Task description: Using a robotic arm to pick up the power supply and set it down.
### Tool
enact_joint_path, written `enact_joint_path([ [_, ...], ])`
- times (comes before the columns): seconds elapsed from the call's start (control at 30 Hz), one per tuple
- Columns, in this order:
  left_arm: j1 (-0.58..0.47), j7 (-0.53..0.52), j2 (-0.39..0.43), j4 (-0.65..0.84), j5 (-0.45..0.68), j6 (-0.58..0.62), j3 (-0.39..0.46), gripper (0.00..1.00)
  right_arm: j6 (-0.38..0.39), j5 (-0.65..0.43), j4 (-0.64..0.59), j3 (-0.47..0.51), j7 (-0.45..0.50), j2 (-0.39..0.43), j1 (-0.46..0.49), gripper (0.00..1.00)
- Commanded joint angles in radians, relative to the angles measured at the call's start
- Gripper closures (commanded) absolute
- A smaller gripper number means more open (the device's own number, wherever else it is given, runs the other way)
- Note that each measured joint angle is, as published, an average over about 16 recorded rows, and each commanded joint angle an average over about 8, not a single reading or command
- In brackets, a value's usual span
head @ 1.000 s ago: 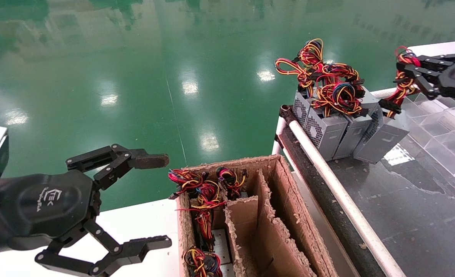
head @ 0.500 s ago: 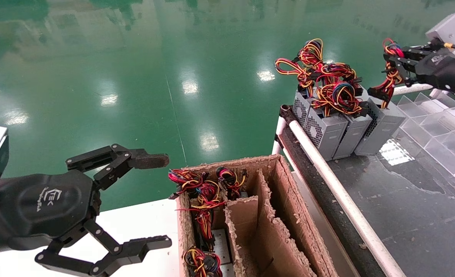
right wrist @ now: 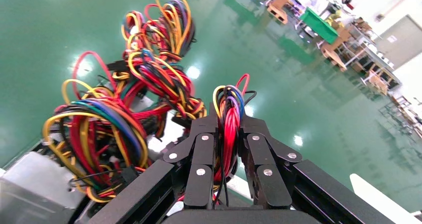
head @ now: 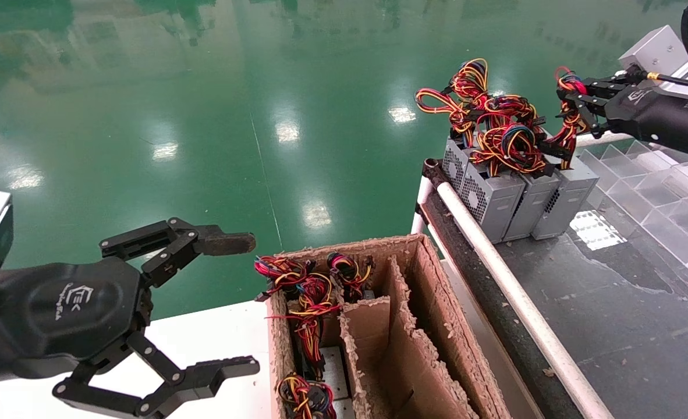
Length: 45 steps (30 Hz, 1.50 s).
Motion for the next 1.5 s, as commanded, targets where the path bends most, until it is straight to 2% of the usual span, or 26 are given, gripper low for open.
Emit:
enact_joint_path([
  [0.03,0.0,0.0,0.0,0.0,0.0,0.0,0.0,0.0,-0.014,-0.002,-0.001,-0.001,0.0,0.0,0.001,1.0],
  [0.1,0.0,0.0,0.0,0.0,0.0,0.0,0.0,0.0,-0.019,-0.005,-0.002,-0.004,0.0,-0.002,0.003,0.99],
  [0.13,0.0,0.0,0.0,0.0,0.0,0.0,0.0,0.0,-0.02,-0.007,-0.003,-0.005,0.0,-0.003,0.004,0.93],
  [0.33,0.0,0.0,0.0,0.0,0.0,0.0,0.0,0.0,-0.033,-0.017,-0.009,-0.012,0.003,-0.005,0.008,0.18],
  [0.4,0.0,0.0,0.0,0.0,0.0,0.0,0.0,0.0,-0.038,-0.019,-0.011,-0.014,0.005,-0.004,0.009,0.0],
  [0.9,0.0,0.0,0.0,0.0,0.0,0.0,0.0,0.0,-0.04,-0.038,-0.02,-0.027,0.024,-0.002,0.029,0.0],
  [1.13,0.0,0.0,0.0,0.0,0.0,0.0,0.0,0.0,-0.059,-0.032,-0.036,-0.023,0.065,0.012,0.04,0.0],
  [1.27,0.0,0.0,0.0,0.0,0.0,0.0,0.0,0.0,-0.093,0.004,-0.05,0.003,0.12,0.034,0.06,0.0],
  [1.5,0.0,0.0,0.0,0.0,0.0,0.0,0.0,0.0,-0.202,0.106,-0.061,0.071,0.245,0.084,0.083,0.0],
])
